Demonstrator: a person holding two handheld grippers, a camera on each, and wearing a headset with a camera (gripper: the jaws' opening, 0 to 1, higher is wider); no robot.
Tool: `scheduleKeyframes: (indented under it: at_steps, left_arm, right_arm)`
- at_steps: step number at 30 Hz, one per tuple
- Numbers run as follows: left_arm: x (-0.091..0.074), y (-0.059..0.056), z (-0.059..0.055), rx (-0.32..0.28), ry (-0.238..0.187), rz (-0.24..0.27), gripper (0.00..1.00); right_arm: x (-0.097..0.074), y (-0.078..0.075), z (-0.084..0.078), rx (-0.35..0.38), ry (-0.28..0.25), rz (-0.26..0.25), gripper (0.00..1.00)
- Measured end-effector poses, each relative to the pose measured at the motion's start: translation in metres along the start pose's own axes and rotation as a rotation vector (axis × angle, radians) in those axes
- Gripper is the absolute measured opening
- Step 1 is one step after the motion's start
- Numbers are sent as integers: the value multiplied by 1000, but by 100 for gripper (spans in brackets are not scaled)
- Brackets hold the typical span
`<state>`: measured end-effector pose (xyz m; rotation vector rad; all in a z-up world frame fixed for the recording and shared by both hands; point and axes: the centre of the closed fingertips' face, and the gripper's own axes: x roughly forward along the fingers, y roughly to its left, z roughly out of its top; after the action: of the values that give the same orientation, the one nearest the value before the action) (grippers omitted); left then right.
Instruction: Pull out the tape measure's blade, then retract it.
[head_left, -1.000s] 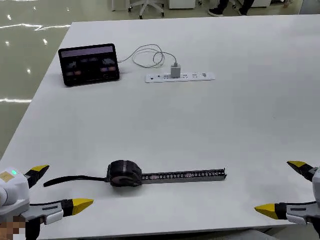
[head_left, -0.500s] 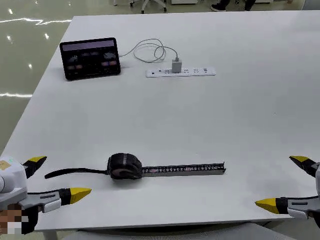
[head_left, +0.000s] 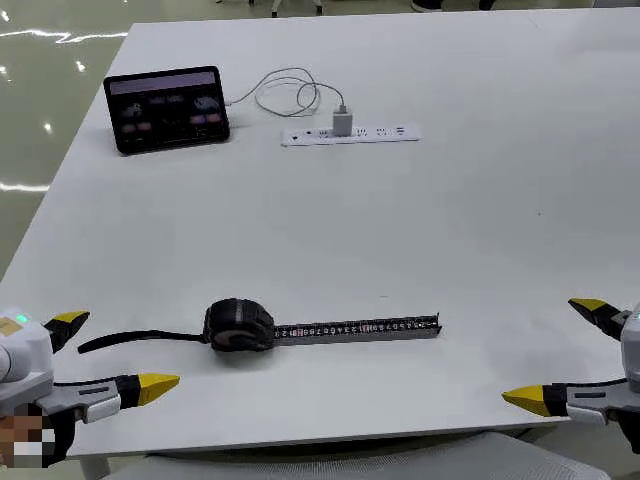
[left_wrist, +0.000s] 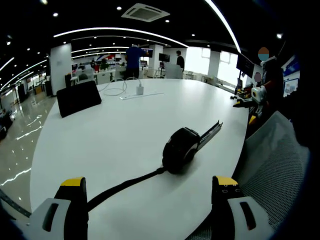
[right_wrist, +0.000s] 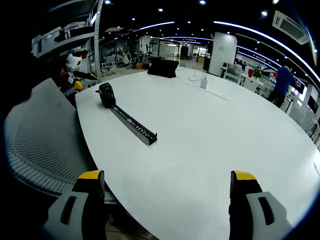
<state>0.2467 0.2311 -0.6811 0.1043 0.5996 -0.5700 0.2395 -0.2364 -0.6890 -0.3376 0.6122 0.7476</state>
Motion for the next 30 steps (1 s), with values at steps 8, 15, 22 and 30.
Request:
scheduleKeyframes:
  at_steps: [8,15,22,30]
  left_arm:
    - [9,-4,19,0,31,34,100]
    - [25,-24,31,-32,71,0,98]
    - [44,-43,30,-66,117,8,97]
    - [65,-51,36,-115,115,63,97]
  right_arm:
    - [1,-6,7,-34,19,4,100]
    - [7,-7,16,-62,21,29,100]
    - [17,1,22,-111,43,72,99]
    - [29,11,34,-154,46,105,97]
